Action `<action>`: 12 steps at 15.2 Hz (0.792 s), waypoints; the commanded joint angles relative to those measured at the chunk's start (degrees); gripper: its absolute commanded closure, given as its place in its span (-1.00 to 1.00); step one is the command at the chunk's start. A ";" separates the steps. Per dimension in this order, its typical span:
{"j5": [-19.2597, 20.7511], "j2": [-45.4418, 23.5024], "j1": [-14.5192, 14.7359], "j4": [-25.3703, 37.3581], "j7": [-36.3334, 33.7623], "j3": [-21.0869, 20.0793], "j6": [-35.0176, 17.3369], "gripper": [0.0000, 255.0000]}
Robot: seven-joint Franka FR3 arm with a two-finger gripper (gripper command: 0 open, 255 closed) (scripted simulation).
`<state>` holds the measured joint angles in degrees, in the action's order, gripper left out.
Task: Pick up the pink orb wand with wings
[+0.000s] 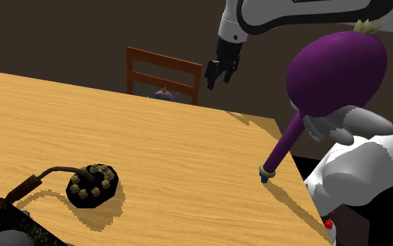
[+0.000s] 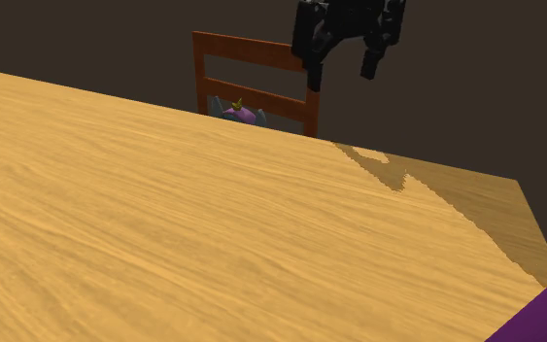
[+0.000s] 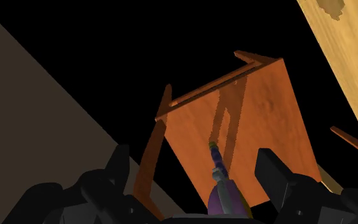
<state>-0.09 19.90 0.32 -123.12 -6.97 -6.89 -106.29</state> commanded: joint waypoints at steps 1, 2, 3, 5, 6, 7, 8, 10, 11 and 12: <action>0.41 -4.69 0.22 3.27 -0.72 -0.85 -1.05 -1.00; 0.68 -6.99 0.34 5.07 -1.09 -1.25 -1.35 -1.00; 0.99 -9.30 0.47 6.94 -1.47 -1.64 -1.59 -1.00; 1.71 -13.95 0.80 10.92 -2.25 -2.36 -1.84 -1.00; 2.12 -16.29 1.01 13.03 -2.64 -2.68 -1.86 -1.00; 2.56 -18.65 1.24 15.22 -3.03 -2.99 -1.80 -1.00; 3.02 -21.02 1.49 17.50 -3.42 -3.27 -1.66 -1.00; 4.00 -25.83 2.09 22.35 -4.15 -3.76 -1.15 -1.00; 4.52 -28.28 2.45 24.94 -4.50 -3.97 -0.77 -1.00; 5.04 -30.77 2.84 27.64 -4.82 -4.14 -0.30 -1.00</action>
<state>4.38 -8.02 2.97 -98.89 -11.78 -10.98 -107.35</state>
